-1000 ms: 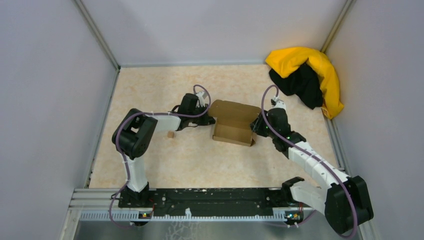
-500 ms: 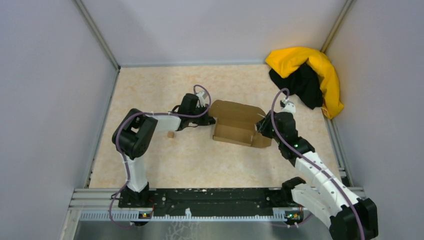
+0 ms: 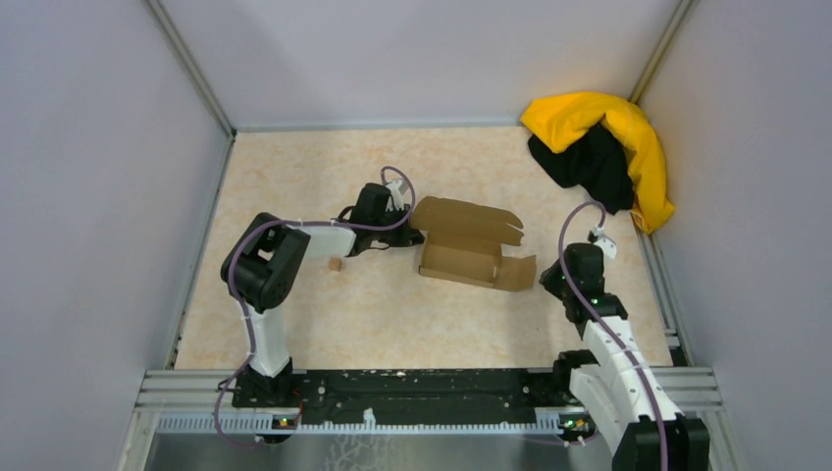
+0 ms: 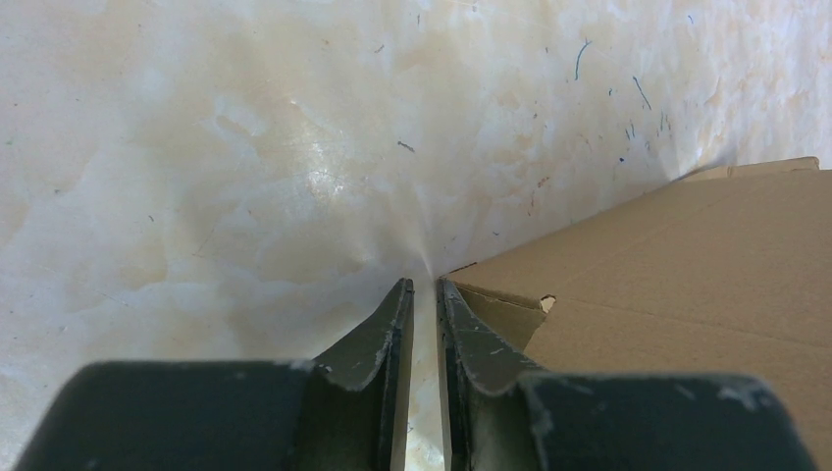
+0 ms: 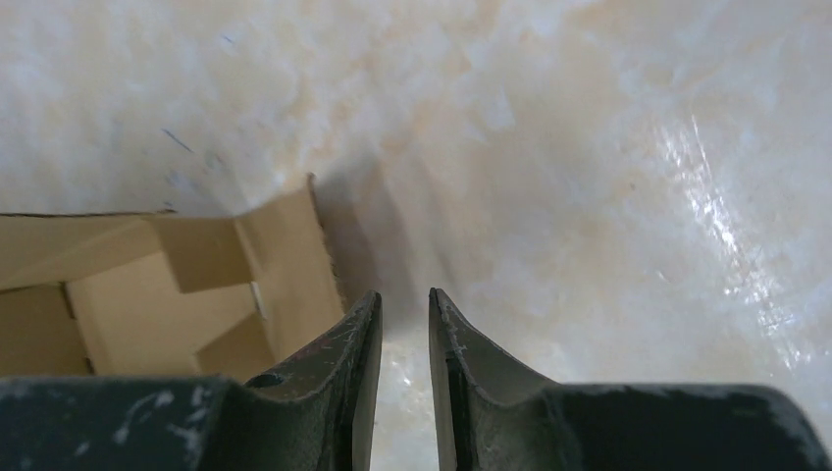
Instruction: Fold the paper box
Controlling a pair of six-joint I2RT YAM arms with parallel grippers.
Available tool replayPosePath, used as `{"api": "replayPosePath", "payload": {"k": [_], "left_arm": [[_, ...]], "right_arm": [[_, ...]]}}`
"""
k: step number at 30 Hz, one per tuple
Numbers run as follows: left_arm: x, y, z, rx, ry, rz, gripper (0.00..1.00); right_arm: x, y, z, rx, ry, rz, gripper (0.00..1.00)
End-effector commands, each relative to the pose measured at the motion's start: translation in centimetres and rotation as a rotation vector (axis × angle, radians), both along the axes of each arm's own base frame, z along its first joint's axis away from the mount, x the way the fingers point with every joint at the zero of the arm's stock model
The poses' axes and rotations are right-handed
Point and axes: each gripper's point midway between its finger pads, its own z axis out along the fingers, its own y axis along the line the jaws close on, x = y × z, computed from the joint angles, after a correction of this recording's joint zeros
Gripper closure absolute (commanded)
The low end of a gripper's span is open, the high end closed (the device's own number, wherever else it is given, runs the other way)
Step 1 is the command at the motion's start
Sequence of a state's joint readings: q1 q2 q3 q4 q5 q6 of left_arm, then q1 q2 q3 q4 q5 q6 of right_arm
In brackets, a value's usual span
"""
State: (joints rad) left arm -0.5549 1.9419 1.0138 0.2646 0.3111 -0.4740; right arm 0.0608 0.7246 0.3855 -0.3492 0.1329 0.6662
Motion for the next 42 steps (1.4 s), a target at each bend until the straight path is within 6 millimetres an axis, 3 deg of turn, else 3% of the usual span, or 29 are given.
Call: {"api": "replayPosePath", "payload": {"k": [1, 10, 28, 42], "left_arm": [[-2.3, 1.1, -3.7, 0.091, 0.102, -0.027, 0.79], [-2.3, 1.0, -3.7, 0.090, 0.102, -0.030, 0.78], [-2.2, 0.9, -3.8, 0.093, 0.105, -0.034, 0.78], [-2.3, 0.8, -3.9, 0.096, 0.108, -0.038, 0.78]], "right_arm": [[0.1, 0.4, -2.1, 0.033, 0.039, 0.014, 0.76], [0.8, 1.4, -3.3, 0.059, 0.033, 0.071, 0.76], [4.4, 3.5, -0.1, 0.091, -0.112, 0.202, 0.76], [5.3, 4.8, 1.6, 0.133, -0.192, 0.262, 0.75]]}}
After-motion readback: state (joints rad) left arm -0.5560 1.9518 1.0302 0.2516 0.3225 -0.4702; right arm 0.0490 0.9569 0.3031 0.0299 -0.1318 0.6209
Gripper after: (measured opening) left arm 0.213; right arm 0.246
